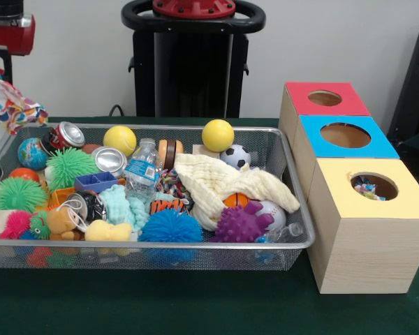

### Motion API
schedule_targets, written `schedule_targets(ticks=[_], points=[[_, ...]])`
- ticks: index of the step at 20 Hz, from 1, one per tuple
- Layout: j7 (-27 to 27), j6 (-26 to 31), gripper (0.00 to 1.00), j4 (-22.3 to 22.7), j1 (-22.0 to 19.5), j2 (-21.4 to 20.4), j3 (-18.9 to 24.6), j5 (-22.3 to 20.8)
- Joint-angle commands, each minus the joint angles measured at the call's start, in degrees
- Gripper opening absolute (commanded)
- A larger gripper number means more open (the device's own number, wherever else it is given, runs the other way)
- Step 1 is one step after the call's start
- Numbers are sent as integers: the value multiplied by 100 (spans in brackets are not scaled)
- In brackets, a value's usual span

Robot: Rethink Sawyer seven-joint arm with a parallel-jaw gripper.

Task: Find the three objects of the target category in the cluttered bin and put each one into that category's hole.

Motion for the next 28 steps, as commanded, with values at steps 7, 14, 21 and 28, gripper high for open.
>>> schedule_targets(ticks=[7, 14, 21, 28], points=[[791, 412, 0, 544, 352, 100, -610, 619], [656, 311, 0, 518, 456, 151, -800, 727], [593, 292, 0, 479, 511, 208, -873, 795], [619, 213, 0, 501, 629, 236, -977, 876]])
